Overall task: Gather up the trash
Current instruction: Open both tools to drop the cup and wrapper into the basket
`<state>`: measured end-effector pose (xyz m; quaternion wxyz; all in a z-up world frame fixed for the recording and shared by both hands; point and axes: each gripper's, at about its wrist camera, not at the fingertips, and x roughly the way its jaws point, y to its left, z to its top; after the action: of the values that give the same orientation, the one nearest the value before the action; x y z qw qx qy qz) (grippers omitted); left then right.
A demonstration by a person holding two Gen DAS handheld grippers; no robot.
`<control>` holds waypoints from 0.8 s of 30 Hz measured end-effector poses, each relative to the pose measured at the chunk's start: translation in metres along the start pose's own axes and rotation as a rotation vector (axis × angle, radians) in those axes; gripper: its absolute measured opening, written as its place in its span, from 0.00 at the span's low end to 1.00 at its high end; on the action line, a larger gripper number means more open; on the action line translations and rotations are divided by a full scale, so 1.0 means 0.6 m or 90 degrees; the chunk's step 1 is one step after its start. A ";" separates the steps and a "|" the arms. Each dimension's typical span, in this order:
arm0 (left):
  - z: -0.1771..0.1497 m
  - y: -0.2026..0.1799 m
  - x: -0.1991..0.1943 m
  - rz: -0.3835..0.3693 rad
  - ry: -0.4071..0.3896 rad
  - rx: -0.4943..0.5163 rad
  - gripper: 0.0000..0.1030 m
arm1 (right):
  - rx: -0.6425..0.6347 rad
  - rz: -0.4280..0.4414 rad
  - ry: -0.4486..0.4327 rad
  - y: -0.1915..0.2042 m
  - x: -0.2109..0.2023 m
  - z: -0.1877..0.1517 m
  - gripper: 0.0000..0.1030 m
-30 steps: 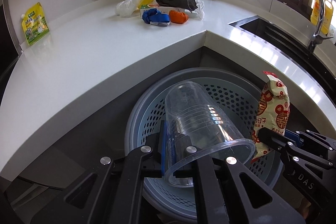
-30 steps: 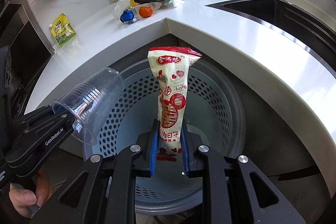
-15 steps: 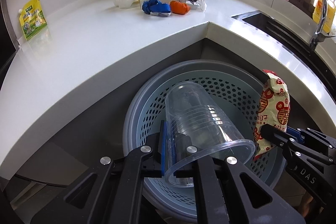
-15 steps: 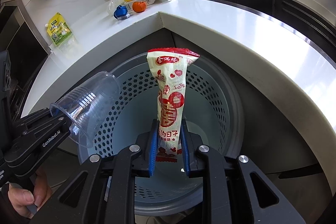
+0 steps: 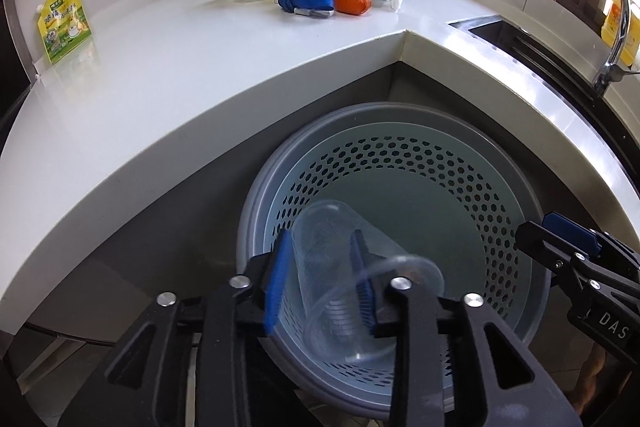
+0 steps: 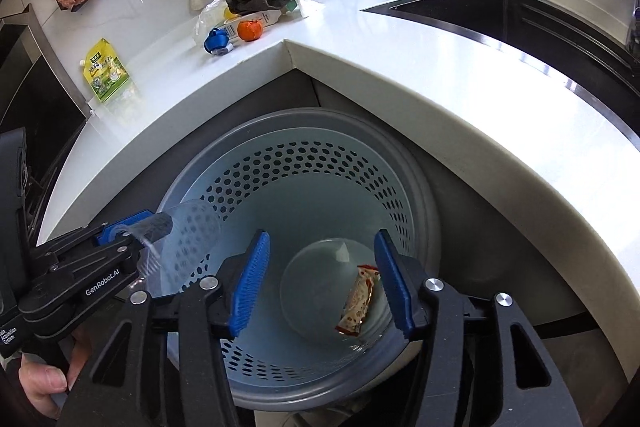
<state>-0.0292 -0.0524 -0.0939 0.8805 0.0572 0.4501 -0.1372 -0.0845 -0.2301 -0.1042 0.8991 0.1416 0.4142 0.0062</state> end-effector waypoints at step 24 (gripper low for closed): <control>0.009 0.010 -0.028 0.010 -0.045 -0.009 0.71 | 0.008 -0.006 -0.022 -0.004 -0.017 0.002 0.60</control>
<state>-0.0329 -0.0447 -0.0772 0.8973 0.0496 0.4192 -0.1294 -0.0906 -0.2339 -0.0965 0.9053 0.1455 0.3991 -0.0034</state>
